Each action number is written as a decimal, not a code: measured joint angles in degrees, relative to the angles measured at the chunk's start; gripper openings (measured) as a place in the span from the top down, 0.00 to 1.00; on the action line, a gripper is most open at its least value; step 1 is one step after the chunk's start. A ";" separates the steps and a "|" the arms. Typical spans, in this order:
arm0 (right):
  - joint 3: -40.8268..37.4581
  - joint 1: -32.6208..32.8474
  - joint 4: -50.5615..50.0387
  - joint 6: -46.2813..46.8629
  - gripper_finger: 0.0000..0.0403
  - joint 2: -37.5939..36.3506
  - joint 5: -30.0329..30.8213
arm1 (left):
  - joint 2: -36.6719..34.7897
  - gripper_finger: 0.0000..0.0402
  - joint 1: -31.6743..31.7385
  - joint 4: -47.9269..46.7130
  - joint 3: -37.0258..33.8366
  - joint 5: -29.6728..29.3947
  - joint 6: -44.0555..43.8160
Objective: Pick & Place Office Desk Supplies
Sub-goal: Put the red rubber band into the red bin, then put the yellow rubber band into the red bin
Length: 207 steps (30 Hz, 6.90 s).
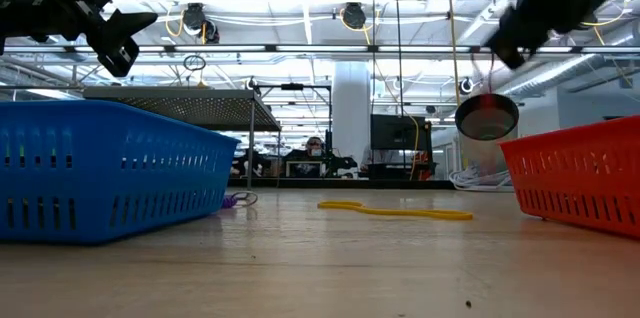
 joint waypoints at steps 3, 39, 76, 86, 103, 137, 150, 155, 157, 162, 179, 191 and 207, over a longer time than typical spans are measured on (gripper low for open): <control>0.06 0.54 3.94 -4.36 1.00 -3.65 -5.21 | 0.01 0.54 0.02 0.00 0.00 0.00 0.06; -10.08 28.15 19.97 -5.19 1.00 15.08 -3.11 | 0.00 0.54 0.00 0.01 0.00 -0.02 0.08; -7.10 26.59 33.80 -7.73 0.79 11.73 14.56 | 0.00 0.54 0.00 0.00 0.00 -0.01 0.04; 12.12 15.26 8.71 -3.37 0.79 21.21 14.23 | 0.01 0.54 0.02 0.00 0.00 0.00 0.04; 38.10 5.47 -6.85 9.51 0.79 42.84 -6.22 | 0.02 0.54 0.00 0.00 0.00 0.00 0.02; 71.43 0.17 -46.88 33.87 0.79 77.21 -4.70 | 0.00 0.54 0.02 0.02 0.00 0.00 0.06; 71.40 0.20 -47.89 30.78 0.79 77.21 -1.02 | 0.00 0.54 0.02 0.00 0.00 0.00 -0.03; 71.38 0.81 -47.20 27.41 0.79 77.21 -0.35 | 0.02 0.54 0.02 0.00 0.00 0.00 0.00; 71.38 1.51 -47.36 24.42 0.79 77.21 -0.50 | 0.02 0.54 0.02 0.00 0.00 0.00 0.04; 71.36 3.25 -49.00 16.65 0.79 77.21 -1.70 | 0.02 0.54 0.01 0.02 0.00 0.00 0.04; 71.29 5.23 -50.98 -2.94 0.79 76.40 -1.68 | 0.00 0.54 0.00 0.00 0.00 0.00 0.04; 71.33 5.31 -50.25 6.61 0.79 75.64 -1.50 | 0.01 0.54 0.02 0.01 0.00 -0.01 0.01; 65.49 3.51 -47.10 7.89 0.79 75.61 -1.48 | 0.00 0.54 0.00 0.02 0.00 0.00 0.00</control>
